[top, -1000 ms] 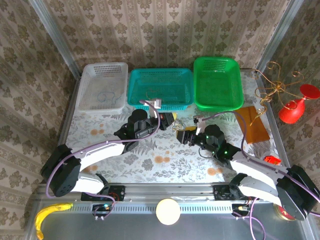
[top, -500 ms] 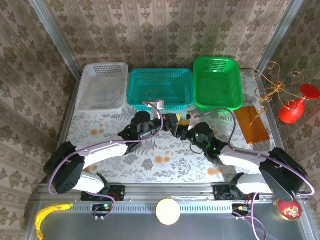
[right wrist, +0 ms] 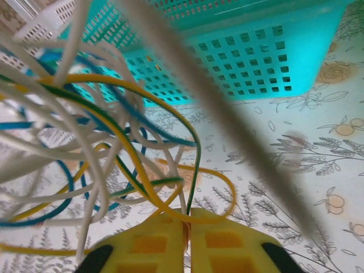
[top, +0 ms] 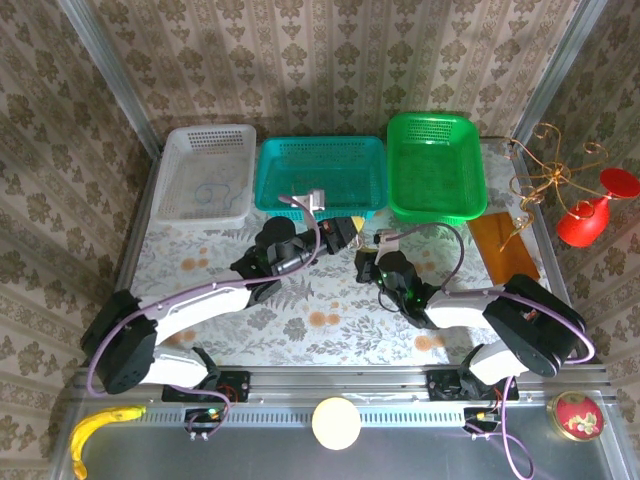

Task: Untangle the cables

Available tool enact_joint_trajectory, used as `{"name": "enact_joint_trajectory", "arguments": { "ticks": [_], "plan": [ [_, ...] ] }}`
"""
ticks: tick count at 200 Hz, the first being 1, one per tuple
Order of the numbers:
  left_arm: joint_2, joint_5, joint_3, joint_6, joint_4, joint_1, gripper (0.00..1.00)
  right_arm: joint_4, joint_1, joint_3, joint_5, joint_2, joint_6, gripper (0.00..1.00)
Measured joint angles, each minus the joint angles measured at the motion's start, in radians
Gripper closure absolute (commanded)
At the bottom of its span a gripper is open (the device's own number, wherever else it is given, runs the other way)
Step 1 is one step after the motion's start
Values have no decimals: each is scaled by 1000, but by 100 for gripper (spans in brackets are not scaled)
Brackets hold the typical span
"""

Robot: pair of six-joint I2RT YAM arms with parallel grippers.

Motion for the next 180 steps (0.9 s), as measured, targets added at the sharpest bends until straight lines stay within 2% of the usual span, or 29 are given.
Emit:
{"name": "enact_joint_trajectory", "arguments": {
  "ticks": [15, 46, 114, 127, 158, 180],
  "plan": [
    [-38, 0, 5, 1, -9, 2, 100, 2, 0, -6, 0, 7, 7, 100],
    [-105, 1, 5, 2, -19, 28, 100, 12, 0, -27, -1, 37, 18, 100],
    [-276, 2, -33, 45, -114, 147, 100, 22, 0, -79, -47, 95, 68, 100],
    [-295, 5, -44, 60, -131, 159, 100, 18, 0, -84, -59, 95, 76, 90],
    [-314, 20, -96, 95, -143, 165, 100, -48, 0, -82, -106, 45, 96, 55],
    [-314, 22, -155, 112, -143, 165, 100, -141, 0, -74, -142, -49, 105, 44]
  ]
}}
